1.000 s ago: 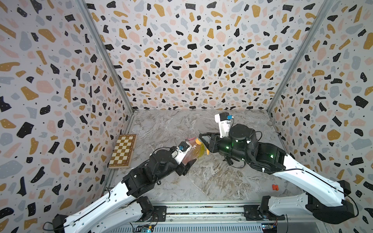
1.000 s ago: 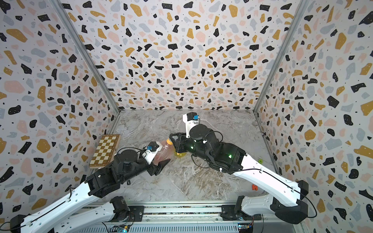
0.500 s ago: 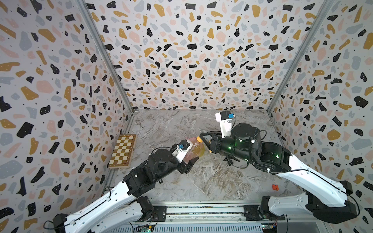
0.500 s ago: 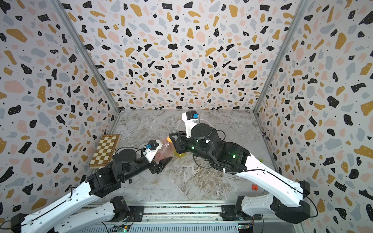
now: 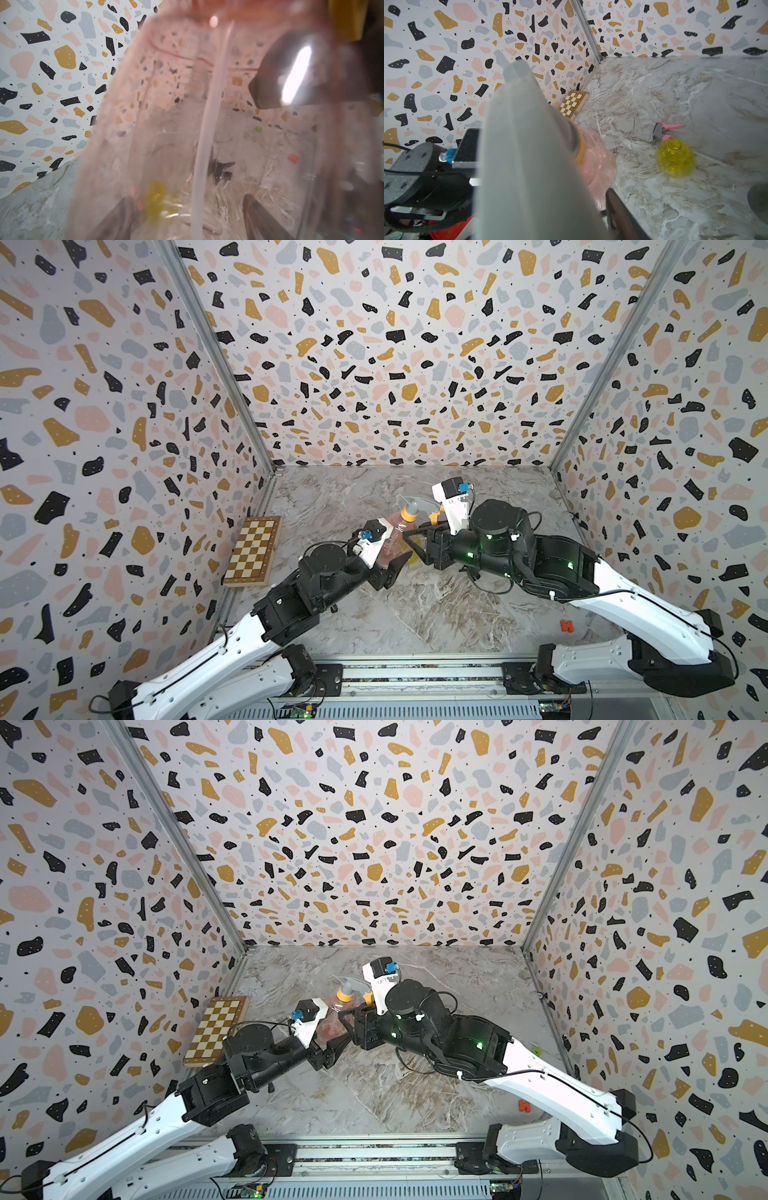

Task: Attach spray nozzles to spray bottles
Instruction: Screw the spray nozzle on the spray bottle.

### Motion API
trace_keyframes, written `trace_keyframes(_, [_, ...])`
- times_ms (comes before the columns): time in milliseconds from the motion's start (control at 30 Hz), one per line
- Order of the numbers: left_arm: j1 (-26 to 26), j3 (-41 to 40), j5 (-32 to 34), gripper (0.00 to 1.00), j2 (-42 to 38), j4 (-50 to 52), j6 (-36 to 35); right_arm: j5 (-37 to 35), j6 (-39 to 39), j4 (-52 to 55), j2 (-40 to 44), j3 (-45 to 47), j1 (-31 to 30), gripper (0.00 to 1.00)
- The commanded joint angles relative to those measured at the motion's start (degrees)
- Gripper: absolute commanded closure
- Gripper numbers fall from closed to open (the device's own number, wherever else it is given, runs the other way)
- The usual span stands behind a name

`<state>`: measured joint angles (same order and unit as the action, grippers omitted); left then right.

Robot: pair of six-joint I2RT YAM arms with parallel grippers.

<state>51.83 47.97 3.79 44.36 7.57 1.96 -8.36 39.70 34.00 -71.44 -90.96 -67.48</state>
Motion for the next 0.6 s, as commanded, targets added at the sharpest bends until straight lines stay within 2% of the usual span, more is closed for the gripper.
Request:
trace_keyframes(0, [0.13,1.11,0.21,1.0,-1.15,-6.26,0.57,-0.6,-3.36,1.03,0.72,-2.82,-0.87,0.42])
trace_keyframes(67, [0.11,0.63,0.19,1.0,-1.31,-7.39,0.77,-0.61,-4.5,0.68,1.35,-2.59,-1.51,0.33])
trace_keyframes(200, [0.13,-0.34,-0.51,1.0,-1.28,-9.46,1.34,0.73,-7.84,-1.7,3.78,-0.43,-2.52,0.28])
trace_keyframes(567, [0.09,-4.17,-5.5,1.0,-0.67,-17.61,3.23,2.0,-16.45,-4.9,10.9,4.68,-5.86,0.22])
